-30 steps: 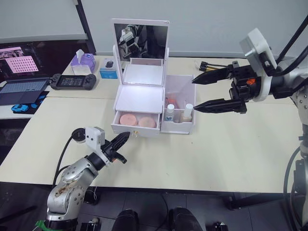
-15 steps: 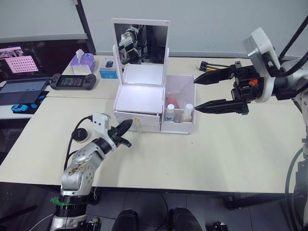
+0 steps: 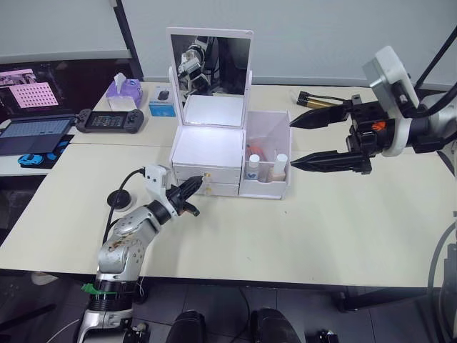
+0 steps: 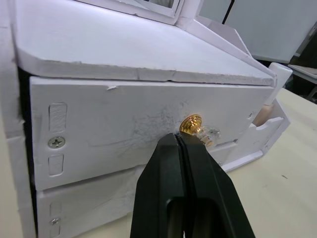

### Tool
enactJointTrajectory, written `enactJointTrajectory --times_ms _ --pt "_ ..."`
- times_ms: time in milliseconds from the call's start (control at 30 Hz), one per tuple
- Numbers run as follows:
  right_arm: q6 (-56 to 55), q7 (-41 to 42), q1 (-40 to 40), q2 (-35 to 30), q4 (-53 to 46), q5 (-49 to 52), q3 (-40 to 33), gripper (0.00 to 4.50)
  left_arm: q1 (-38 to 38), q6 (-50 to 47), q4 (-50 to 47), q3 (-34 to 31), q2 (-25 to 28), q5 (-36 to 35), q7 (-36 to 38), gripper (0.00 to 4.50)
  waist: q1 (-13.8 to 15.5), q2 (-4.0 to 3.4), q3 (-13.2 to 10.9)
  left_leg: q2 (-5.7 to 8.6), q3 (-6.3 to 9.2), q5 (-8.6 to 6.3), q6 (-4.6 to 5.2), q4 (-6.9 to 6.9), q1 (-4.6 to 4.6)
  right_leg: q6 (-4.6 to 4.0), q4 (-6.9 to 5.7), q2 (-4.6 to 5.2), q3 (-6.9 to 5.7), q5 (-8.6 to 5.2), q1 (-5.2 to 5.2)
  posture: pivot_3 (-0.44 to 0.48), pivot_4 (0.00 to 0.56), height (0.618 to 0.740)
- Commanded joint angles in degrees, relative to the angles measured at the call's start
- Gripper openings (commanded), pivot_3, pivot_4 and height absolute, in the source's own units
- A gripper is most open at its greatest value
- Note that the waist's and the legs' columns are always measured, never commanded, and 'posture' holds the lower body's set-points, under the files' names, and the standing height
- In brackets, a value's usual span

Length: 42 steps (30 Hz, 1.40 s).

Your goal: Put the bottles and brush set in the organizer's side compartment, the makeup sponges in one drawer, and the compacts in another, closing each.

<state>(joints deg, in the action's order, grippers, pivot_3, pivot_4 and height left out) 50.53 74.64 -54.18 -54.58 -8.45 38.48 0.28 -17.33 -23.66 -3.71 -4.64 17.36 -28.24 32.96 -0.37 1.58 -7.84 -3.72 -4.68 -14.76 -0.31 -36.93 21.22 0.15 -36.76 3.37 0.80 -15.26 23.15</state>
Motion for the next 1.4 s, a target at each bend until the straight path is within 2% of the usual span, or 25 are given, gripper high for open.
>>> enactJointTrajectory --times_ms 33,233,433,633,733,800,967,1067,1400 --pt "-0.1 -0.4 -0.4 -1.0 -1.3 1.0 -2.3 4.50 -1.7 1.2 0.4 0.2 0.3 1.0 0.7 0.02 0.1 0.00 0.0 0.00 0.00 0.00 0.00 0.00 0.00 0.00 0.00 0.00 0.00 0.00 0.00 0.000 0.150 0.725" --pt "-0.3 -0.6 0.1 -1.0 -1.3 0.9 -2.4 4.50 -2.4 1.2 1.6 -0.4 0.5 1.5 0.7 0.02 0.4 0.00 0.0 0.01 -0.01 0.00 0.00 -0.03 0.00 0.03 0.00 0.01 -0.01 0.01 -0.02 0.000 0.150 0.725" --pt "-0.3 -0.3 0.9 -1.3 -0.9 0.7 -2.3 4.50 0.4 -2.5 -3.4 -0.3 2.1 0.6 0.7 0.02 0.3 0.00 0.0 -0.01 0.00 0.00 0.00 -0.02 0.00 0.02 0.01 0.00 0.01 0.01 0.00 0.000 0.150 0.725" --pt "-2.3 0.6 2.9 -1.6 0.1 -1.4 -0.9 4.50 8.8 -5.0 -12.3 -2.5 4.7 -0.9 0.1 0.02 -0.3 -0.01 0.0 -0.05 0.07 0.00 0.00 0.02 -0.01 0.02 0.03 0.01 0.07 0.01 0.02 0.000 0.150 0.725" --pt "-3.2 0.8 2.9 -1.0 0.8 -2.2 -0.3 4.50 13.1 -4.0 -13.4 -3.3 3.8 -1.6 -0.1 0.53 -0.3 -0.01 0.0 -0.08 0.12 0.00 0.00 0.04 -0.04 0.02 0.02 -0.01 0.06 0.01 0.03 0.000 0.150 0.725" --pt "-3.8 0.9 2.9 -0.8 1.2 -2.7 0.2 4.50 14.6 -2.6 -13.2 -3.1 2.5 -1.3 -0.8 1.07 -0.3 -0.01 0.0 -0.05 0.10 0.00 0.00 0.04 -0.04 0.02 0.03 0.01 0.06 0.01 0.02 0.000 0.150 0.725" --pt "-4.5 1.2 2.3 -0.6 2.0 -3.5 0.8 4.50 15.7 2.2 -11.3 -1.2 -3.4 -0.2 -2.6 2.60 0.4 0.00 0.0 0.01 0.09 0.00 0.00 0.00 0.00 0.04 0.06 0.06 0.05 0.02 0.00 0.000 0.150 0.725" --pt "-5.1 1.6 2.9 -1.2 1.9 -4.9 1.6 4.50 14.6 7.2 -8.6 0.5 -6.9 3.8 -5.4 3.50 0.5 0.00 0.0 0.01 0.09 0.00 0.00 0.00 0.00 0.05 0.08 0.05 0.06 0.03 0.00 0.000 0.150 0.725" --pt "-3.9 1.2 3.5 -2.4 0.8 -4.2 0.2 4.50 10.3 13.3 -1.8 3.5 -10.8 9.3 -8.6 3.50 0.4 0.00 0.0 0.02 0.08 0.00 0.01 0.00 0.02 0.04 0.08 0.01 0.04 0.03 0.00 0.000 0.150 0.725"
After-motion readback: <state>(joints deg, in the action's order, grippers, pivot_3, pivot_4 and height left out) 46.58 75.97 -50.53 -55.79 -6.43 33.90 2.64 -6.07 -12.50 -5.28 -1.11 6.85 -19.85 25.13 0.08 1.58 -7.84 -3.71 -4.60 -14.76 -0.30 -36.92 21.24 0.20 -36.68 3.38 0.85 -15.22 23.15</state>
